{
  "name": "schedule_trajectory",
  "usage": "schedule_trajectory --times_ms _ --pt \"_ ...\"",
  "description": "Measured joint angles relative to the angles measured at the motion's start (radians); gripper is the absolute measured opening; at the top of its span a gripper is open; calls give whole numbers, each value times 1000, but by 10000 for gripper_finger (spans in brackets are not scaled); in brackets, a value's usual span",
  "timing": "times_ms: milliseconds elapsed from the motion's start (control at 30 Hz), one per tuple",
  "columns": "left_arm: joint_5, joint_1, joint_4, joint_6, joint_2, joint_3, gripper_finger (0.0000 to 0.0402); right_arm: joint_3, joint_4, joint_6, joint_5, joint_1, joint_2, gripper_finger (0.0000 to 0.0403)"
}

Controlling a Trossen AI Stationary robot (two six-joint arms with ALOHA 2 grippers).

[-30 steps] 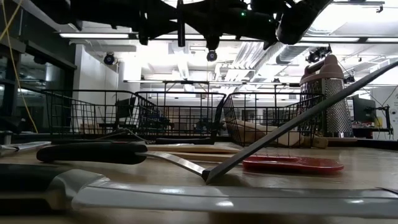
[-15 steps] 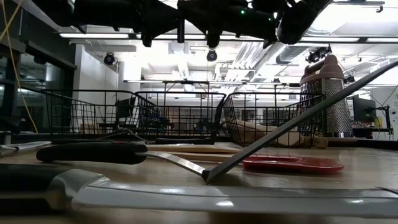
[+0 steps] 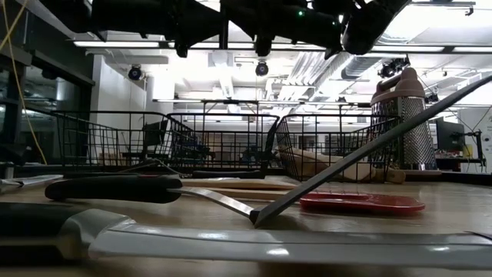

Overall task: Pick & Place Kitchen Items
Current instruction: Put the black knife into the middle black wire basket

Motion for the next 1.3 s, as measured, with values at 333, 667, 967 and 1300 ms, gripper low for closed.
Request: schedule_trajectory --times_ms 333,667,967,1300 --pt "41 0 36 0 0 0 132 0 3 -25 -2 6 0 74" --pt "41 0 49 -4 63 24 132 0 -4 -25 0 6 0 74" --pt "64 0 36 17 135 75 132 1 -30 -25 0 6 0 74" --pt "64 0 -2 62 126 77 84 1 -46 -14 5 5 0 74"
